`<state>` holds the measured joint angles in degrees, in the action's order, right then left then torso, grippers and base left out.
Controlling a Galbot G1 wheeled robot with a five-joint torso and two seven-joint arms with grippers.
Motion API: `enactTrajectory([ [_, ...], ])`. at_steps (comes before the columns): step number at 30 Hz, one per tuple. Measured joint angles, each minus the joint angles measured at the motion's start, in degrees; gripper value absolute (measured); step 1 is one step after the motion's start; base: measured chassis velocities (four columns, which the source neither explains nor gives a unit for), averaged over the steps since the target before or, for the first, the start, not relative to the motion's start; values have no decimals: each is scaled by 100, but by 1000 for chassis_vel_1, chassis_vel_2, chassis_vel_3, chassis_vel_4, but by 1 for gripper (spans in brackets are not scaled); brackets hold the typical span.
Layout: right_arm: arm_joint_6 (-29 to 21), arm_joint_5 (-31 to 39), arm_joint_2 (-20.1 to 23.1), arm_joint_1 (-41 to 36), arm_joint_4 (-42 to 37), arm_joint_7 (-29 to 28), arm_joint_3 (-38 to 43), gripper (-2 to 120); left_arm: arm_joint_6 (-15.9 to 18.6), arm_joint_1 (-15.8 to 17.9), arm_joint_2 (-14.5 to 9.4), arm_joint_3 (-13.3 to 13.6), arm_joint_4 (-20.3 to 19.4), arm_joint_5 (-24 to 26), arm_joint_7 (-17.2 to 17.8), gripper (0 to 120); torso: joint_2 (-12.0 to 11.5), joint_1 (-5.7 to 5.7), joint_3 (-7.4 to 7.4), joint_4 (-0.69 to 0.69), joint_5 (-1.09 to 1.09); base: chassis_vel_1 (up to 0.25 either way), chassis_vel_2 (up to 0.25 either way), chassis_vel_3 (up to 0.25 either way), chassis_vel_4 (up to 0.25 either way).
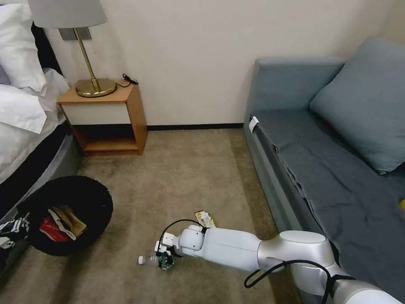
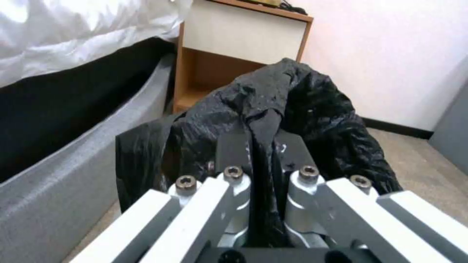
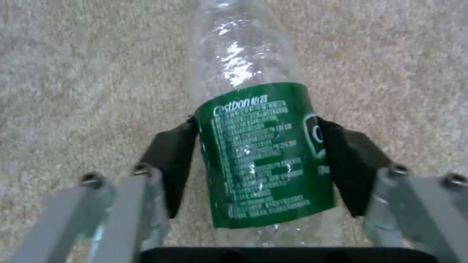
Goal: Pick up the trash bin, then pick up the garbage on the floor and place it into the trash bin.
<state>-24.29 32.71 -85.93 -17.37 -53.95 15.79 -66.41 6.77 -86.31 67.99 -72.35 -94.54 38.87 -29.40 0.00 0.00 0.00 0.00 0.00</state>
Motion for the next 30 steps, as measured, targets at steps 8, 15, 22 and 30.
enactTrajectory([
  [8,2,3,93,35,-94,-12,52,28,4,2,27,20,-29,5,10,4,0,0,0,0,0,0,0,0,0],
  [15,-4,16,282,45,-248,-124,220,15,32,7,57,40,-66,5,33,4,0,0,0,0,0,0,0,0,0],
  [22,-32,64,778,291,-765,-292,815,14,65,18,134,120,-121,6,93,4,0,0,0,0,2,0,0,0,0],
  [30,-176,558,1597,431,-2085,-700,2173,14,96,43,256,331,-245,-35,134,4,0,0,0,1,1,0,0,0,0],
])
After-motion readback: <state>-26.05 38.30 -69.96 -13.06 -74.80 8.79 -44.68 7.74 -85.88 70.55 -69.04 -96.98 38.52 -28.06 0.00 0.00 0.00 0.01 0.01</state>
